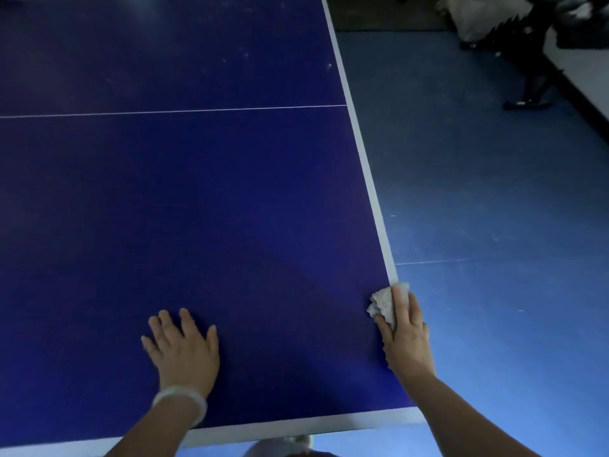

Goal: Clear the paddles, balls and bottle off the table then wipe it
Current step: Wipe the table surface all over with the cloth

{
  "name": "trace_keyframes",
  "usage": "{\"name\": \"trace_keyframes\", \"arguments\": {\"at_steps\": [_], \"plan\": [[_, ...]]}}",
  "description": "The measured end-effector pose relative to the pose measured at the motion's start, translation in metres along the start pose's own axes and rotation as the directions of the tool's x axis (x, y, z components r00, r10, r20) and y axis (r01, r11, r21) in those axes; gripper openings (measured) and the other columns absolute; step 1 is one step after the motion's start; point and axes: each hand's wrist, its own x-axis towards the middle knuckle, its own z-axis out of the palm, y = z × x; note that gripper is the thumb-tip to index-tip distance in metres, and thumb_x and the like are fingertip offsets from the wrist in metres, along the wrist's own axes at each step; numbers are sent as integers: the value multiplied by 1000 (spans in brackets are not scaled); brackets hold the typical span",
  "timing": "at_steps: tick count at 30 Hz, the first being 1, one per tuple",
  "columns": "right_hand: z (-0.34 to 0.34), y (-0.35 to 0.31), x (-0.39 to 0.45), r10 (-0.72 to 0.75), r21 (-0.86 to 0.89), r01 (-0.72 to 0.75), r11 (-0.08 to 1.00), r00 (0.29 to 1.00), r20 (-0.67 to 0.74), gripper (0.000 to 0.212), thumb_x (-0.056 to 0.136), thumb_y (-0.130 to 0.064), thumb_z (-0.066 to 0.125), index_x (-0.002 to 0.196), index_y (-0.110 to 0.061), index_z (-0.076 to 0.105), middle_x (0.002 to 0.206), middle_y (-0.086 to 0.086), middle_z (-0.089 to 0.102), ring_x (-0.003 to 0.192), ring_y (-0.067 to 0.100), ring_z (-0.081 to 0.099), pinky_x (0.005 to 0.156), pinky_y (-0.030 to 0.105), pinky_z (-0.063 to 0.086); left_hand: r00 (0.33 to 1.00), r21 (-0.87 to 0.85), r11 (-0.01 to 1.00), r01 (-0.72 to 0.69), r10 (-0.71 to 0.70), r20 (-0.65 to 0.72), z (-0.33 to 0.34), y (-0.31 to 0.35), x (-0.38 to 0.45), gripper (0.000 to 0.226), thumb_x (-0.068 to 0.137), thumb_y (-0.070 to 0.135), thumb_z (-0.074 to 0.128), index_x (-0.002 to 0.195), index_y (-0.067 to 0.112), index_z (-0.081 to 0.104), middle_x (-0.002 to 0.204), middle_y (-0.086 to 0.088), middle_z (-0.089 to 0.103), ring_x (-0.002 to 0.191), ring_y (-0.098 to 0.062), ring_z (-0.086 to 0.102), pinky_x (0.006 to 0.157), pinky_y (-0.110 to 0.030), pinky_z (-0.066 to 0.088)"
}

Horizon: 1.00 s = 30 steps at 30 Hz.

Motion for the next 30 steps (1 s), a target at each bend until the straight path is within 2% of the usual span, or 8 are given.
{"name": "trace_keyframes", "arguments": {"at_steps": [2, 7, 10, 12, 18, 23, 26, 30], "plan": [[-6, 7, 7, 31, 50, -32, 998, 999, 35, 66, 98, -47, 48, 152, -46, 12, 145, 1, 34, 117, 34, 43, 93, 46, 44, 999, -9, 1000, -7, 7, 51, -7, 37, -2, 67, 101, 39, 39, 151, -1, 21, 159, -25, 12, 148, -42, 5, 120, -55, 8], [-34, 35, 41, 40, 102, -64, 993, 973, 227, 44, 98, -44, 50, 139, -29, 41, 114, 8, 59, 97, 30, 57, 75, 34, 42, 955, -44, 964, -261, 265, 135, -2, 128, -32, 56, 102, 37, 37, 151, 14, 20, 160, -14, 8, 149, -33, 5, 122, -44, 10], [-54, 54, 59, -14, 71, -10, 997, 943, 332, 30, 97, -41, 54, 121, -24, 52, 95, 4, 64, 89, 27, 61, 69, 30, 38, 918, -34, 930, -366, 367, 148, -1, 177, -52, 48, 102, 34, 38, 146, 18, 29, 154, -8, 19, 143, -26, 20, 118, -37, 23], [-73, 72, 71, -31, 49, 14, 999, 926, 376, 27, 96, -39, 56, 117, -22, 53, 88, 1, 62, 83, 24, 60, 68, 29, 41, 898, -54, 911, -408, 412, 155, -2, 212, -64, 39, 102, 31, 38, 139, 18, 38, 144, -4, 31, 130, -19, 33, 109, -29, 33], [-158, 129, 131, -62, -38, 88, 995, 894, 443, 29, 95, -42, 58, 113, -19, 55, 91, 0, 61, 95, 25, 63, 69, 25, 36, 872, -223, 887, -405, 448, 198, -6, 326, -94, 23, 102, 19, 38, 118, 12, 53, 118, -4, 54, 98, -13, 50, 87, -26, 45], [-223, 146, 185, -161, -28, 193, 981, 884, 438, 31, 95, -40, 57, 116, -17, 55, 98, 3, 64, 94, 24, 60, 73, 28, 40, 894, -287, 898, -334, 398, 205, -5, 401, -108, 20, 100, 19, 45, 115, 10, 55, 115, -5, 58, 100, -20, 59, 86, -32, 49], [-242, 141, 212, -228, -25, 266, 964, 866, 445, 34, 96, -41, 57, 119, -16, 54, 109, 10, 67, 103, 29, 62, 85, 35, 47, 895, -263, 914, -310, 373, 243, -6, 426, -109, 18, 101, 20, 44, 111, 12, 56, 109, 0, 59, 88, -16, 59, 76, -25, 48], [-253, 126, 247, -321, -52, 389, 920, 822, 470, 39, 95, -45, 56, 122, -17, 52, 112, 11, 67, 104, 29, 62, 85, 36, 48, 908, -224, 925, -308, 356, 219, -16, 460, -88, 15, 100, 17, 42, 101, 10, 55, 96, 0, 53, 74, -14, 48, 65, -25, 40]]}}
